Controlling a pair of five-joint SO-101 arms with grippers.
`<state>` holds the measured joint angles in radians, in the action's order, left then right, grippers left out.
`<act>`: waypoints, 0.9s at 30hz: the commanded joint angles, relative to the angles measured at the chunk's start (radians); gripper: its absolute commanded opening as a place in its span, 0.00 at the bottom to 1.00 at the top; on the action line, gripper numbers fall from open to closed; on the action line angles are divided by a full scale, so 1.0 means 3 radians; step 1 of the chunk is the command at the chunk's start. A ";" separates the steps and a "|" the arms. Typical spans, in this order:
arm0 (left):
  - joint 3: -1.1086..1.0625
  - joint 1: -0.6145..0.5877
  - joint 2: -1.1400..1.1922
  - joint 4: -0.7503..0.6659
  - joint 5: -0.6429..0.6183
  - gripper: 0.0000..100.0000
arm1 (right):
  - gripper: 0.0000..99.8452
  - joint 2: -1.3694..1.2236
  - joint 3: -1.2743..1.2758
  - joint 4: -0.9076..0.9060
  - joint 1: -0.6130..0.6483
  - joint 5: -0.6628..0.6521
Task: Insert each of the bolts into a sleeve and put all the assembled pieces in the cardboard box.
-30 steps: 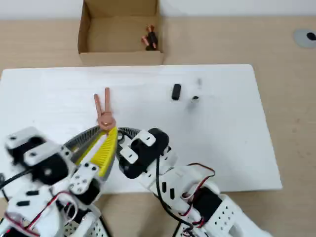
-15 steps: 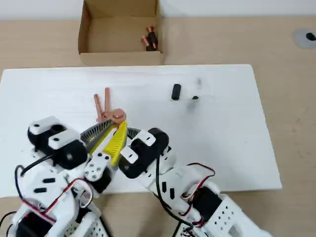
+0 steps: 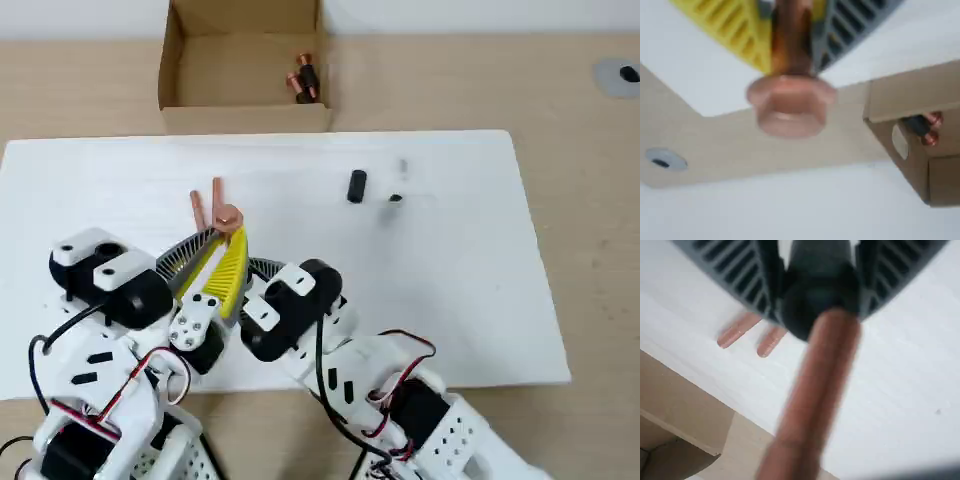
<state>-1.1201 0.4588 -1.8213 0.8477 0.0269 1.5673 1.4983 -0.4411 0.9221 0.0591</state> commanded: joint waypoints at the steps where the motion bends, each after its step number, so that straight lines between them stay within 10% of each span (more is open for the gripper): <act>1: 0.0020 -0.0041 -0.0028 0.0000 0.0005 0.01 | 0.01 0.0074 -0.0069 0.0015 -0.0125 -0.0015; 27: -0.0619 -0.0087 -0.0023 -0.0869 0.0189 0.01 | 0.01 0.0079 -0.0100 0.0005 -0.0192 -0.0015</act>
<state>-1.3103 0.4557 -1.8213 0.6130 0.0575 1.5673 1.4998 -0.4411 0.8746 0.0591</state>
